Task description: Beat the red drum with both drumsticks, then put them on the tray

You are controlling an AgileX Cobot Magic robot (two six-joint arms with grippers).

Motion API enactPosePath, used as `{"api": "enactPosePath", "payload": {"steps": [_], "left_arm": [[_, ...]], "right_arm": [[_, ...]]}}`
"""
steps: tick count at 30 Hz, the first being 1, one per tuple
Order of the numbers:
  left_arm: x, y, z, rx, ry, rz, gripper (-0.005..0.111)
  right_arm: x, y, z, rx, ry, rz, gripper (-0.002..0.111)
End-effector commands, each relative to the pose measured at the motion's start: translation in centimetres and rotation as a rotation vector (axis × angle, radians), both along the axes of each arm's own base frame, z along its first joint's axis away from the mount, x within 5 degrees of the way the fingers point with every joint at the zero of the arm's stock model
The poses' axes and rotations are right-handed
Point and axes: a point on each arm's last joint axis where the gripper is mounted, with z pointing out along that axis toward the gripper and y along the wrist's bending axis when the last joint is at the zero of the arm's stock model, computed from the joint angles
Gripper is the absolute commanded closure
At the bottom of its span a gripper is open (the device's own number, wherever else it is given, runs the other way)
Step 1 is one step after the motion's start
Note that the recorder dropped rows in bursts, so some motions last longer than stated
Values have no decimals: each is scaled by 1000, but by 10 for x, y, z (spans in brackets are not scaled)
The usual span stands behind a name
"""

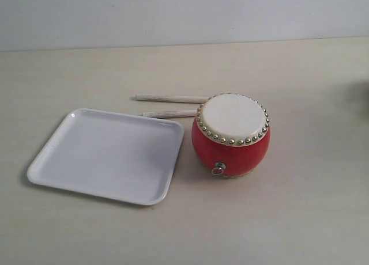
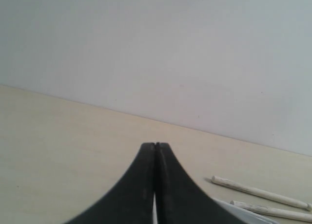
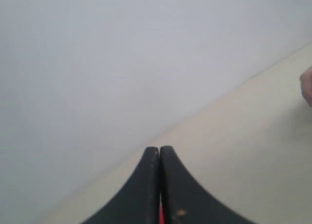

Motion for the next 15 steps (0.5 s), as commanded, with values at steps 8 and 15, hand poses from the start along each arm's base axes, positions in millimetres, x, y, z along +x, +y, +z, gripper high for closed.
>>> {"api": "enactPosePath", "payload": {"steps": [8,15], "left_arm": [[-1,2,11,-291,-119,0,107],[-2,3,17,-290,-186,8,107]], "right_arm": [[-6,-17,31,373,-357,-118,108],[-4,-14,26,358,-290,-96,108]]}}
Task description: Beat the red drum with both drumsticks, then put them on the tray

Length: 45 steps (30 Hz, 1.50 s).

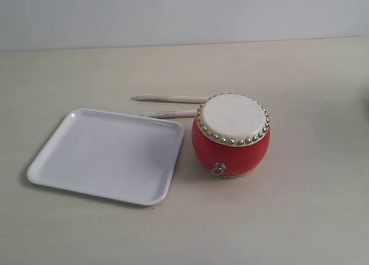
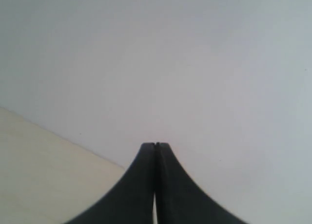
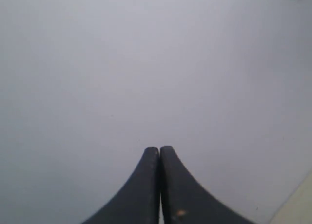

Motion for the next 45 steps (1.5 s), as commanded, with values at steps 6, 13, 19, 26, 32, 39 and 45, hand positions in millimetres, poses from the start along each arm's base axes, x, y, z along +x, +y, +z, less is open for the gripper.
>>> {"api": "enactPosePath", "payload": {"steps": [6,13,19,26,32,39,45], "left_arm": [[-14,10,32,101,-393,154,107],[4,18,29,-19,-269,207,107],[59,5,75,134,-110,135,107],[126,-8,107,280,194,16,107],[160,-12,90,366,428,-39,107],[217,-17,95,616,545,-110,107],[281,-29,85,681,921,-367,107]], "right_arm": [[2,2,-8,116,69,63,108],[38,9,26,-68,293,60,108],[76,20,34,-320,538,135,108],[76,22,29,-391,586,154,108],[73,25,19,-461,687,213,108],[72,25,19,-461,690,215,108],[72,25,19,-466,695,218,108]]}}
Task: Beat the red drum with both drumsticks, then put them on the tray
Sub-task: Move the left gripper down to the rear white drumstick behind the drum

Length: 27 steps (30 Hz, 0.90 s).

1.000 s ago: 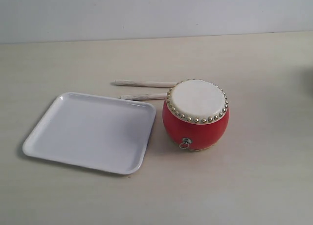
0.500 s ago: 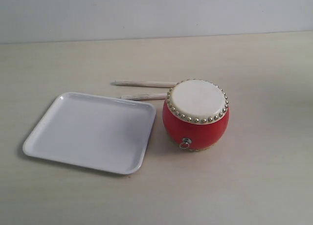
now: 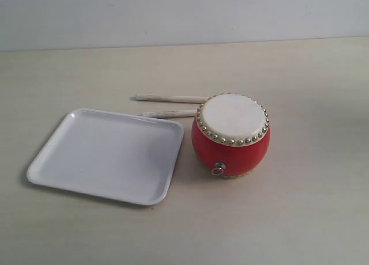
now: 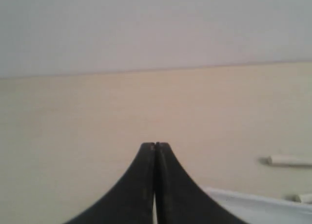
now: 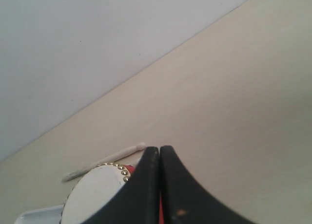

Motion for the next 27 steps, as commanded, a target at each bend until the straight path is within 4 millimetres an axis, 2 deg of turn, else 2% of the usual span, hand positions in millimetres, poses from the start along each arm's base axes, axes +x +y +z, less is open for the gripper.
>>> {"api": "enactPosePath", "payload": {"steps": [1,4,8,10,15,20,24,27], "left_arm": [[37,-11,-14,55,273,-157,107],[54,-12,-28,123,344,-254,107],[58,-9,-58,68,500,-238,107],[61,-17,-67,80,528,-325,107],[72,-40,-76,120,540,-493,107],[82,-67,-75,296,462,-768,107],[93,-100,-73,442,350,-979,107],[99,-127,-81,494,312,-1083,107]], "right_arm": [[1,0,3,-27,-7,11,108],[0,0,2,-33,-4,14,108],[1,0,3,-39,-9,16,108],[1,0,3,-39,-9,16,108],[0,0,1,-39,7,22,108],[-2,2,-3,-40,56,39,108],[-3,3,-5,-40,84,49,108],[-4,3,-6,-40,99,55,108]]}}
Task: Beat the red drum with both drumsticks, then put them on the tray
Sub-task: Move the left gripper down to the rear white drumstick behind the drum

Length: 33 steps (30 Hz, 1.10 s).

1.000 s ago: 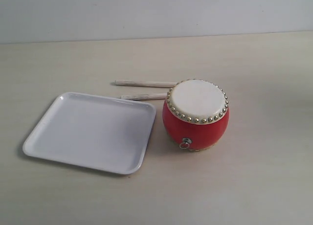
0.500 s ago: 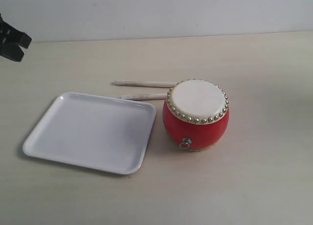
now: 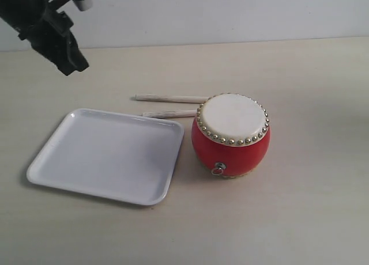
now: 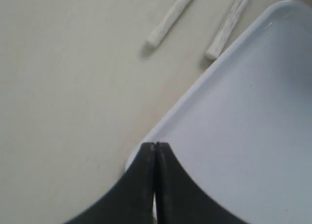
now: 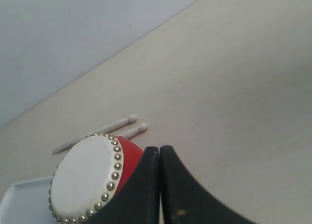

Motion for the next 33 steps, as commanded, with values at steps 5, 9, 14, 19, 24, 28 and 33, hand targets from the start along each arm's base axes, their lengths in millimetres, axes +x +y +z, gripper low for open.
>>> {"api": "enactPosePath", "payload": {"steps": [5,9,14,19,24,28,33], "left_arm": [[10,-72,-31,27,-14,-277,107],[6,-95,-46,46,-7,-368,107],[7,-99,-58,52,7,-393,107],[8,-103,-65,31,8,-404,93],[5,-118,-72,-15,-2,-427,73],[0,-129,-84,-2,9,-476,73],[1,-132,-95,22,4,-493,73]], "right_arm": [[-2,1,-1,-46,38,40,108],[-2,1,-2,-75,44,60,108],[-2,1,-2,-75,44,60,108],[-2,1,-2,-75,44,60,108],[-2,1,-2,-75,44,60,108],[-2,1,-2,-75,44,60,108],[-2,1,-2,-83,42,65,108]]}}
